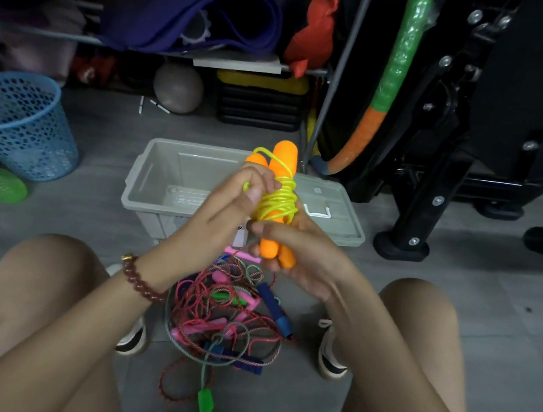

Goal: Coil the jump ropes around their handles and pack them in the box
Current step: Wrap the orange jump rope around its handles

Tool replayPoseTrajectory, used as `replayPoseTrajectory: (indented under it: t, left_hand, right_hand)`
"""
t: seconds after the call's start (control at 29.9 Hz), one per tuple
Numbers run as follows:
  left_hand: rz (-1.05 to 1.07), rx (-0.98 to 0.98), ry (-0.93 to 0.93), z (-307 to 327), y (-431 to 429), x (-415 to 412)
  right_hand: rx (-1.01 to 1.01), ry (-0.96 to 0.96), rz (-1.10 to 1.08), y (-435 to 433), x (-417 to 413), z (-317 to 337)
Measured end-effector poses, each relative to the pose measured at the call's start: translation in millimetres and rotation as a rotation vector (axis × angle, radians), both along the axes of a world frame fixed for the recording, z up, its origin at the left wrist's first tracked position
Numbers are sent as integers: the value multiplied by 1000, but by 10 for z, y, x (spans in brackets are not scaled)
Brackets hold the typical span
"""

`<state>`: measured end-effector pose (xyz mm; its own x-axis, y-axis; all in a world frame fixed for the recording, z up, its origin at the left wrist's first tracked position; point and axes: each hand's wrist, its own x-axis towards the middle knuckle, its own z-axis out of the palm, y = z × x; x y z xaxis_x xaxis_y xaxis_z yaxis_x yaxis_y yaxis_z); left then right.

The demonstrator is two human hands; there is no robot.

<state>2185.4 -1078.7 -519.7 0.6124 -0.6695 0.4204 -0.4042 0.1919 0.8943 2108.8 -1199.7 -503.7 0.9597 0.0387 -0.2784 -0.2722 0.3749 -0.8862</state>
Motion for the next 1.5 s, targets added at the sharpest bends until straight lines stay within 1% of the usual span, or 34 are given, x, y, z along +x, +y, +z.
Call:
replayPoseTrajectory:
  t: [0.03, 0.1, 0.13, 0.17, 0.23, 0.3, 0.33, 0.47, 0.53, 0.57, 0.6, 0.67, 0.7, 0.77, 0.8, 0.83, 0.94, 1.0, 1.07, 1.2, 1.37, 1.5]
  left_hand:
    - [49, -54, 71, -2, 25, 5]
    - [180, -182, 306, 27, 39, 3]
    - [212, -220, 409, 27, 31, 5]
    - [227, -229, 456, 46, 20, -9]
    - [229, -238, 482, 70, 2, -26]
    - [237, -286, 552, 106, 4, -21]
    - [244, -303, 584, 125, 15, -9]
    - [302, -301, 612, 188, 54, 25]
    - [304, -285, 541, 182, 78, 13]
    - [290, -243, 463, 156, 103, 3]
    - [287, -157, 369, 79, 94, 14]
    - [248, 32, 155, -58, 64, -41]
    - [253, 140, -10, -152, 51, -52]
    - [298, 380, -456, -261, 52, -64]
    - [311, 457, -614, -283, 60, -69]
    - [316, 479, -646, -266, 71, -74]
    - [334, 395, -489, -191, 25, -55]
    - [379, 353, -394, -158, -19, -46]
    - [410, 307, -353, -145, -36, -40]
    - [470, 134, -154, -95, -49, -74]
    - [497, -20, -71, -138, -121, -130]
    - [548, -62, -167, -191, -160, -170]
  right_hand:
    - [-65, -31, -13, -6, 1, -13]
    - [-267, -160, -74, -7, 0, -64]
    - [-356, -231, -104, 10, 1, -94]
    - [-423, -269, -138, 36, 14, -132]
    - [-500, -237, -227, 86, 57, -181]
    - [-558, -131, -310, 100, 98, -208]
    - [-568, -101, -336, 92, 110, -224]
    - [-522, -101, -387, 63, 131, -241]
    - [-432, -72, -396, 59, 154, -236]
    - [-384, -55, -398, 60, 168, -252]
    - [-381, -51, -400, 54, 179, -268]
    - [-535, -66, -418, 29, 196, -346]
    - [-600, -68, -428, 13, 193, -386]
    - [-652, -31, -435, 0, 186, -436]
    - [-679, -27, -430, -4, 178, -449]
    - [-730, -38, -423, 2, 179, -455]
    - [-878, -71, -374, 58, 186, -454]
    - [-894, -66, -370, 104, 187, -462]
    - [-902, -49, -388, 115, 173, -460]
    - [-909, -48, -428, 123, 145, -399]
    - [-923, -37, -413, 150, 106, -350]
    - [-1005, -60, -404, 180, 78, -358]
